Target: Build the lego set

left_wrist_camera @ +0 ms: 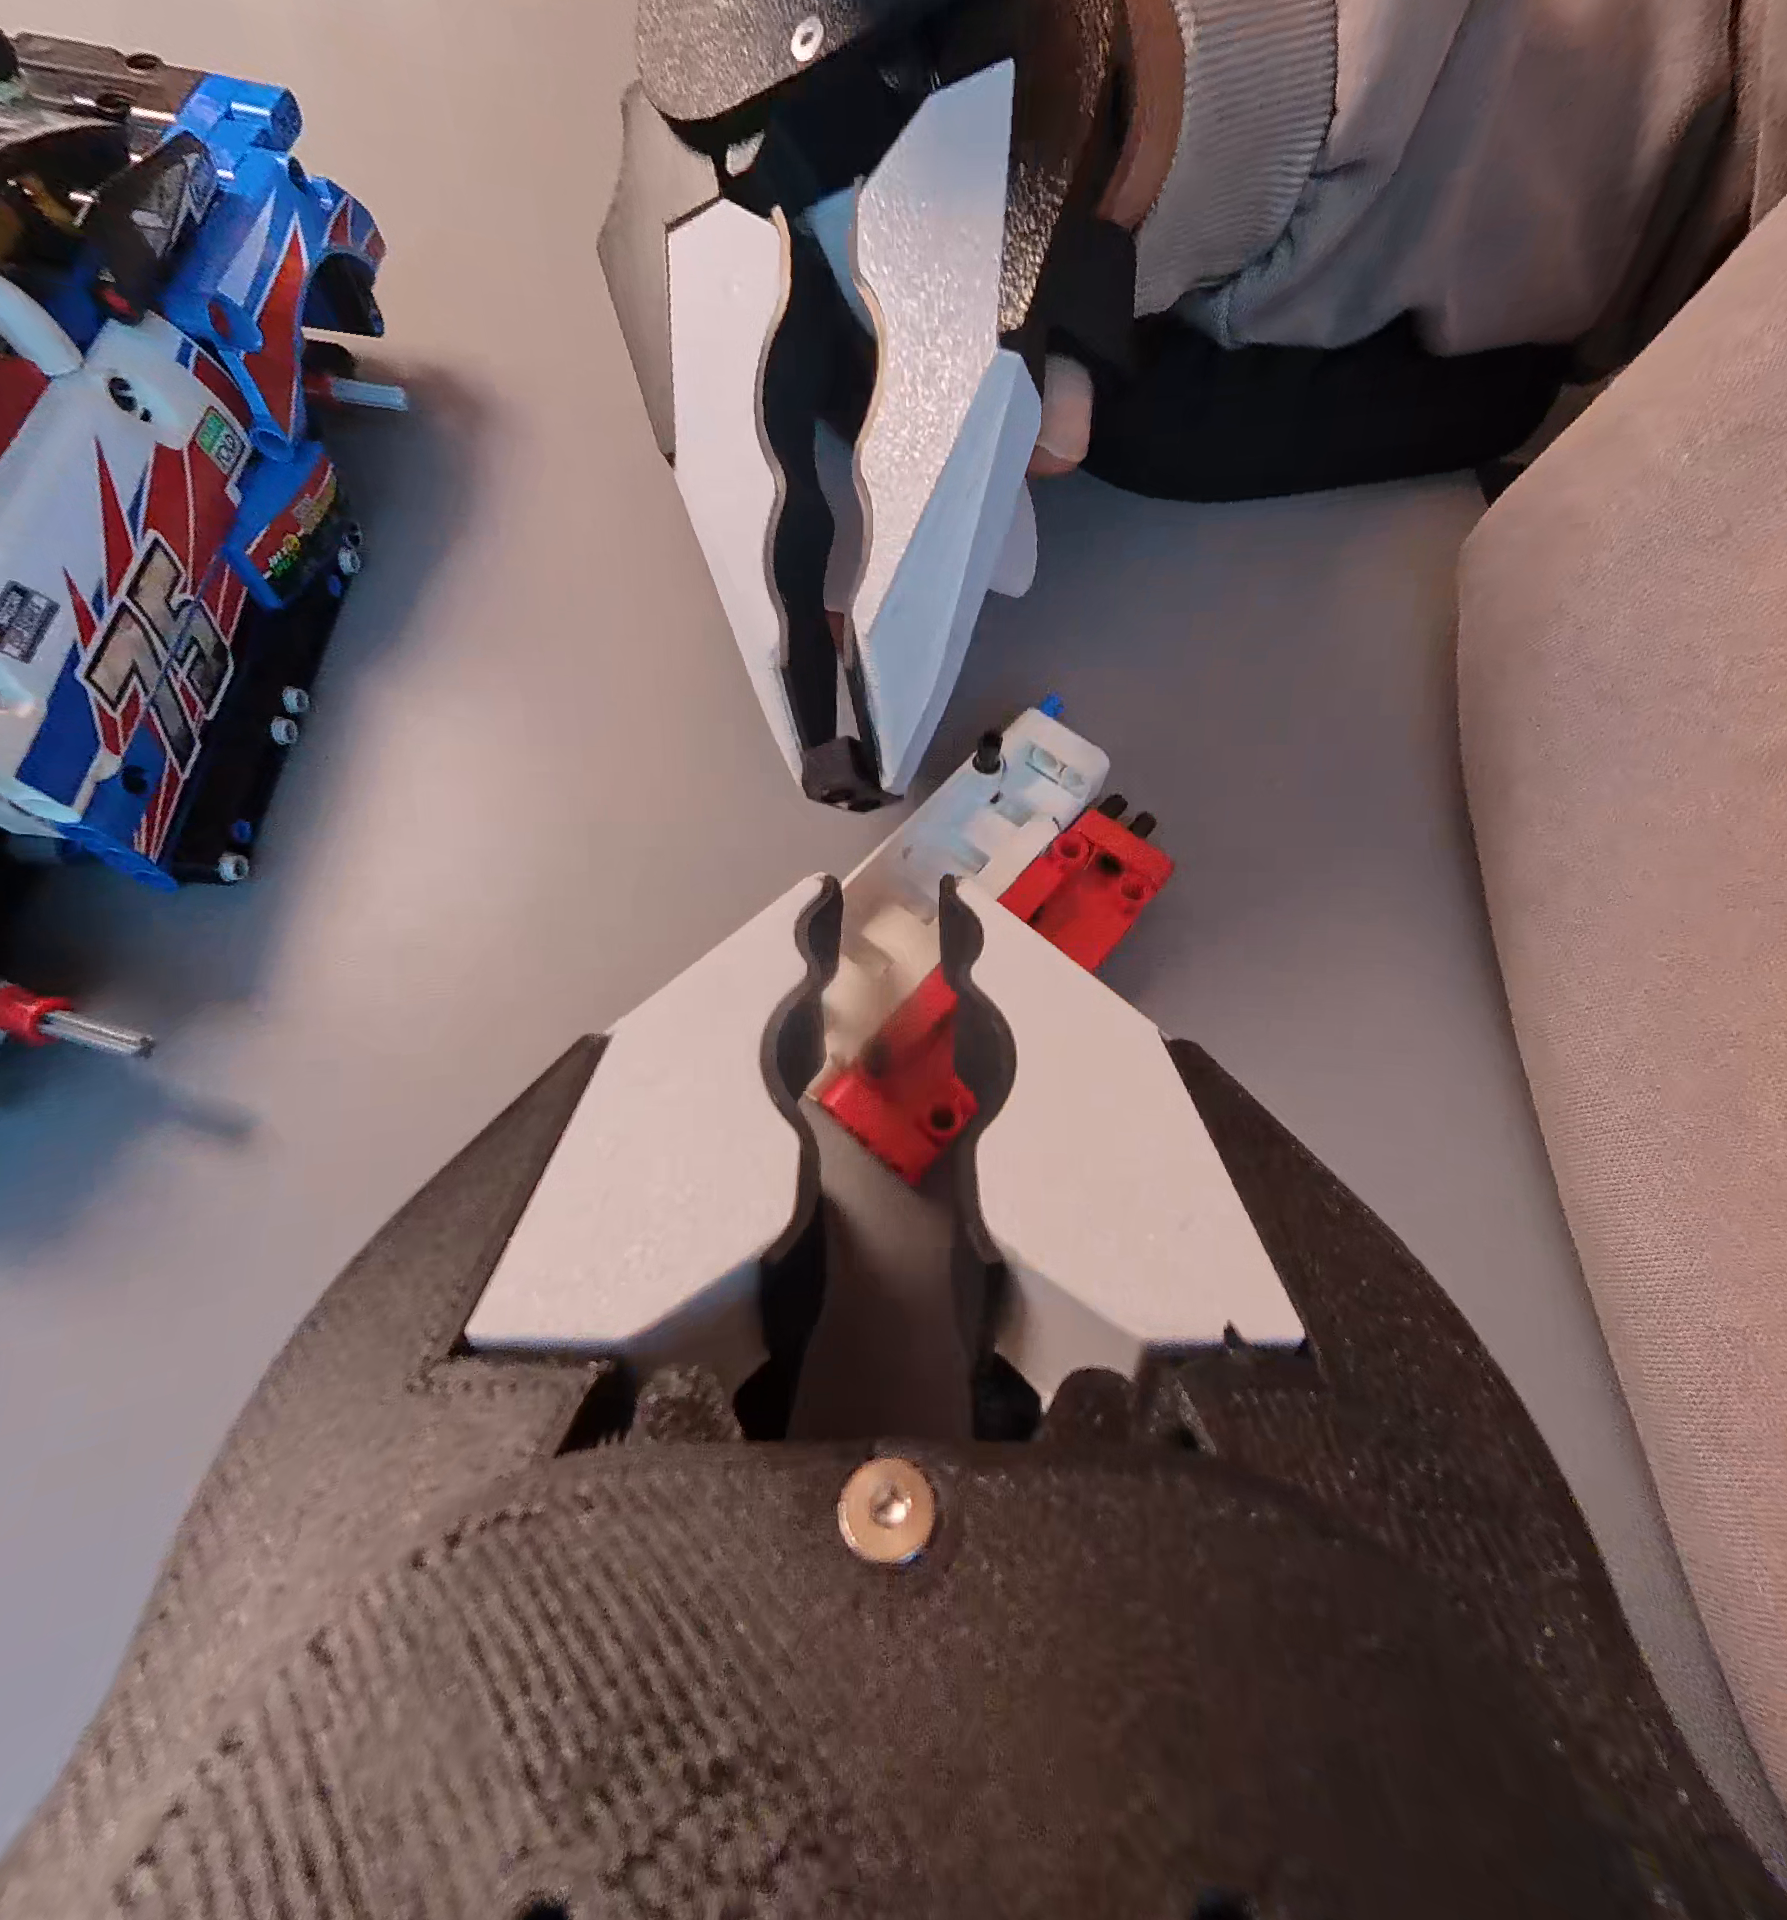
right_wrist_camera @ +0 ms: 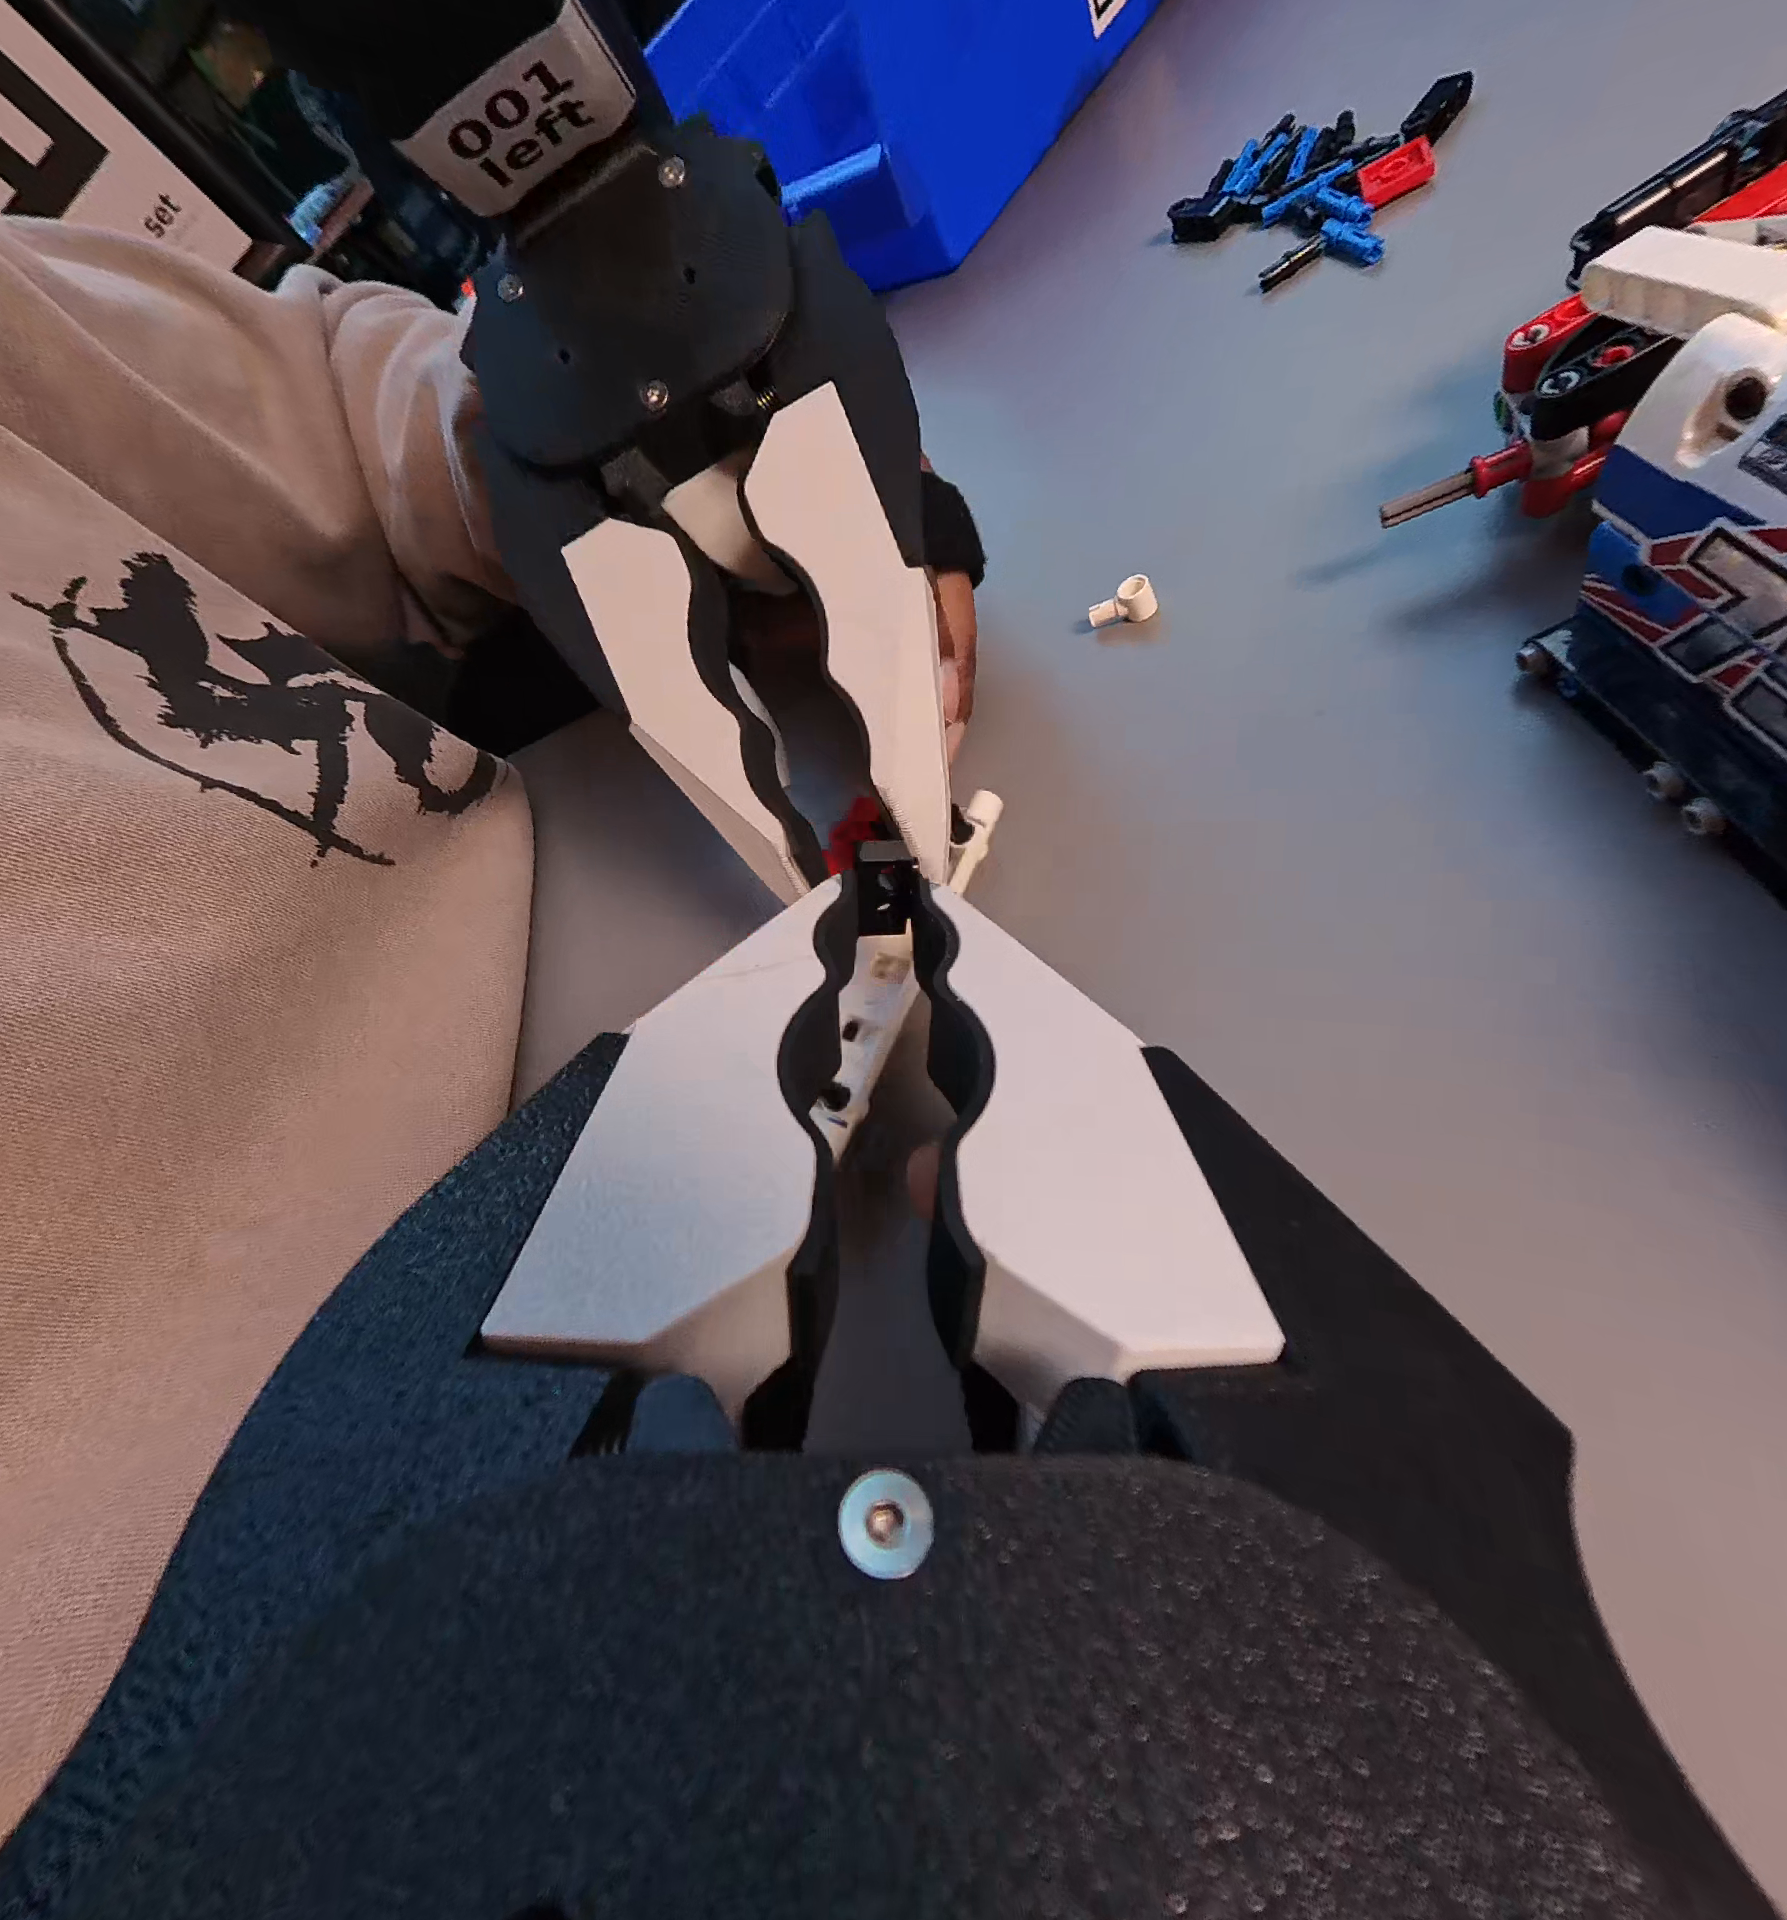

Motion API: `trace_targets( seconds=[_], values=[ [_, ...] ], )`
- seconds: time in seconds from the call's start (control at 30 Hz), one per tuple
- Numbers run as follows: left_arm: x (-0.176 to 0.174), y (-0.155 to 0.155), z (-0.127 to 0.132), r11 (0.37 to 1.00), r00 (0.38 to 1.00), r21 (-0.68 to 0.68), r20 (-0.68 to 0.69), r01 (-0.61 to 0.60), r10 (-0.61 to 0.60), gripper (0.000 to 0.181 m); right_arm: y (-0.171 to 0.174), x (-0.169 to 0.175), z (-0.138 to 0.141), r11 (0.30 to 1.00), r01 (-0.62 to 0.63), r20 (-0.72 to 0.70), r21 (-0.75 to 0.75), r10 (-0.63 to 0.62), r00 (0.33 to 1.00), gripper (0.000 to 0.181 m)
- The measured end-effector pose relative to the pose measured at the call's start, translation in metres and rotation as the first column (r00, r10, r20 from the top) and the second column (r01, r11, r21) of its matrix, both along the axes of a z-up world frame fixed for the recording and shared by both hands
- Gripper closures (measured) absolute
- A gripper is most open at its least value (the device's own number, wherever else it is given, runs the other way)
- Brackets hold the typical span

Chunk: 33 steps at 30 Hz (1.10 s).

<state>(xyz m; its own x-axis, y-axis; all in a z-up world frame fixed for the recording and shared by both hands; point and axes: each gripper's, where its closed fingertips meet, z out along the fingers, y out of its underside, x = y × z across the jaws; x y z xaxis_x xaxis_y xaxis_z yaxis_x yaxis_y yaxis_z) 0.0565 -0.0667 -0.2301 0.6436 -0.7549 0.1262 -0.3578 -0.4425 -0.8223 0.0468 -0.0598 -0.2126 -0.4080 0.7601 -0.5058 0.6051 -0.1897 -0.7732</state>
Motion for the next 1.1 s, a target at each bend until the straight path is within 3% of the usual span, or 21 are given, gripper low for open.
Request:
trace_targets(
  seconds=[0.27,0.43,0.57,0.63,0.73,0.83,0.97,1.1],
  values=[
    [-0.008,0.007,0.003,0.985,0.97,-0.059,-0.172,0.163,-0.171,0.161,0.03,0.001,0.011,0.995,0.095,-0.023,-0.01,-0.095,0.995,0.175],
    [0.001,-0.002,-0.014,0.891,0.878,-0.259,-0.213,0.374,-0.43,0.161,0.043,0.003,0.012,0.99,0.142,-0.029,0.005,-0.142,0.99,0.175],
    [0.006,-0.004,-0.013,0.845,0.846,-0.291,-0.165,0.45,-0.507,0.176,0.057,0.004,0.018,0.981,0.195,-0.056,-0.011,-0.196,0.979,0.175],
    [0.002,0.003,0.001,0.891,0.883,-0.163,-0.143,0.424,-0.447,0.181,0.067,0.004,0.018,0.97,0.242,-0.068,-0.01,-0.242,0.968,0.174],
    [-0.007,0.022,0.046,0.981,0.97,0.057,0.146,0.186,-0.193,0.181,0.071,0.005,0.015,0.966,0.259,-0.052,-0.009,-0.259,0.964,0.175],
    [-0.025,0.03,0.078,0.988,0.926,0.146,0.378,-0.048,-0.011,0.181,0.049,0.004,0.002,0.986,0.16,-0.021,0.053,-0.16,0.987,0.175],
    [-0.033,0.035,0.062,0.982,0.924,0.082,0.361,-0.168,0.128,0.181,0.008,-0.001,-0.007,0.994,0.026,-0.011,0.103,-0.025,1.0,0.174],
    [-0.017,0.025,0.053,0.993,0.911,-0.093,0.397,-0.079,0.11,0.181,-0.014,-0.007,0.004,0.99,-0.034,-0.104,0.135,0.048,0.993,0.175]
  ],
)
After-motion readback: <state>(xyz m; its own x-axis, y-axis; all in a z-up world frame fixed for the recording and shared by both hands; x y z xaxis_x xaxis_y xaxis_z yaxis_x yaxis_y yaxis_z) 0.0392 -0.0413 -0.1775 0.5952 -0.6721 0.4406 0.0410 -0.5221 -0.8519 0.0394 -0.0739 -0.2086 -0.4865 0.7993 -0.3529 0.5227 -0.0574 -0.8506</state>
